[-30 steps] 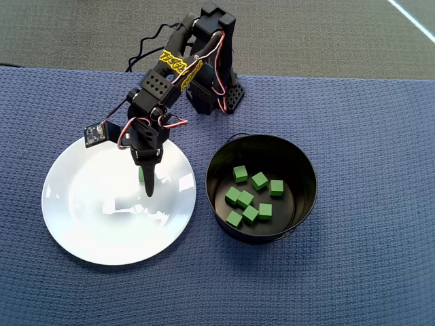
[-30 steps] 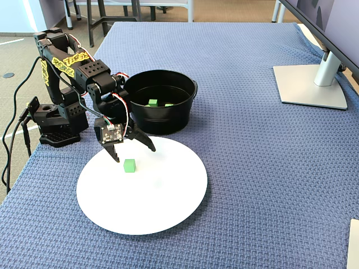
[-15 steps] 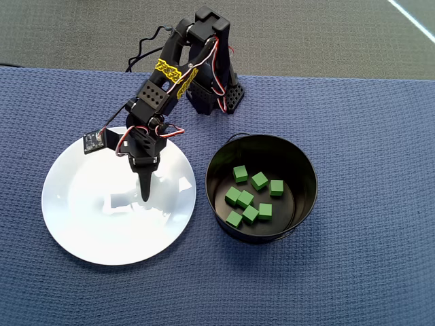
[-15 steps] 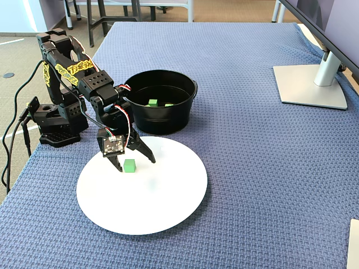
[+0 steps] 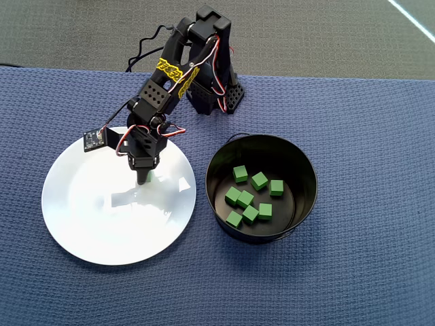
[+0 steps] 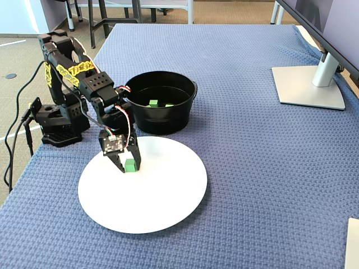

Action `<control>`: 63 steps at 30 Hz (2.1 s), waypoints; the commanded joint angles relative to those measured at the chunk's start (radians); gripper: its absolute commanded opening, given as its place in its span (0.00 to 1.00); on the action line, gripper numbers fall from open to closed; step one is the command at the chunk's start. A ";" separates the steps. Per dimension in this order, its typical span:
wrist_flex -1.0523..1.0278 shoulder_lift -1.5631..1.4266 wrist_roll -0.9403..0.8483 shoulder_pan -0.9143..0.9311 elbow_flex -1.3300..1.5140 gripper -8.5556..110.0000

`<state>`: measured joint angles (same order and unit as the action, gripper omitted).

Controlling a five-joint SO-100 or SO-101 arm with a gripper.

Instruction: Pick up the green cubes from the white plate and place them in the black recipient

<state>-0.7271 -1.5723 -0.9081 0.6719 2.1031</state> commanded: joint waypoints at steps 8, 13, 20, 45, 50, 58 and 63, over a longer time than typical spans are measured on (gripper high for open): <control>-0.146 -0.163 0.264 -0.006 -0.166 0.07; -0.417 -0.204 0.377 -0.066 -0.403 0.07; -0.673 -0.296 0.529 -0.253 -0.643 0.07; -0.690 -0.196 0.732 -0.847 -0.634 0.45; -0.727 -0.236 0.712 -0.816 -0.687 0.45; -0.775 -0.370 0.686 -0.750 -0.710 0.45; -0.778 -0.571 0.632 -0.598 -0.660 0.45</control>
<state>-1.5002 -1.9834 -0.2301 -0.0015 1.4557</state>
